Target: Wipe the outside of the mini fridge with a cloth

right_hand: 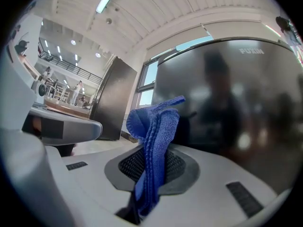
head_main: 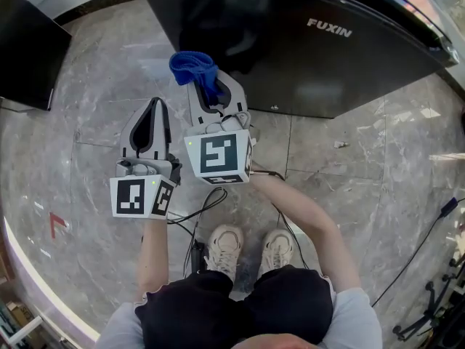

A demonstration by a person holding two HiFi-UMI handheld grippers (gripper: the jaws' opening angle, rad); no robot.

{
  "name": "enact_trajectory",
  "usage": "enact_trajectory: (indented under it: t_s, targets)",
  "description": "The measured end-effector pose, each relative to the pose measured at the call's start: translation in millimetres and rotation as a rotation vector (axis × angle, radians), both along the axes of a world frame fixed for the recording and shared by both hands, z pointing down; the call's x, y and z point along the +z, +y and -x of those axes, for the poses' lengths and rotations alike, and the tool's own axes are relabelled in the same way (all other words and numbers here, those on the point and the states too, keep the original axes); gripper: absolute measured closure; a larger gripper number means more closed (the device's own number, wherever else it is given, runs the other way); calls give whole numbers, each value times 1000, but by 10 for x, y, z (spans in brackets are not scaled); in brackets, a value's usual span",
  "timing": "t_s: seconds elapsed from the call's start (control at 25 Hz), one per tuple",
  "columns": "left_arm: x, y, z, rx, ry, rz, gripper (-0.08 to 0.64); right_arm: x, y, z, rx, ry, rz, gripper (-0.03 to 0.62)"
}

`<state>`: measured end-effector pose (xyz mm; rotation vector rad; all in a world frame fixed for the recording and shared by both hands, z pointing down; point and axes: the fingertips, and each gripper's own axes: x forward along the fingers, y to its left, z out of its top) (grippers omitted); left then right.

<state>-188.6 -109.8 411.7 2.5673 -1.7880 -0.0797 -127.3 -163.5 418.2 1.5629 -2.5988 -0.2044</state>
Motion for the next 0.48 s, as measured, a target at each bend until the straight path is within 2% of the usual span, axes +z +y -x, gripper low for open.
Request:
enact_trajectory:
  t_s: [0.28,0.48]
  targets:
    - [12,17,-65,17,12,2,555,-40,113,-500,105,-13,-6,517]
    - [19,13,-95,25,20,1,555,-3,220,-1024,216,9,-17,517]
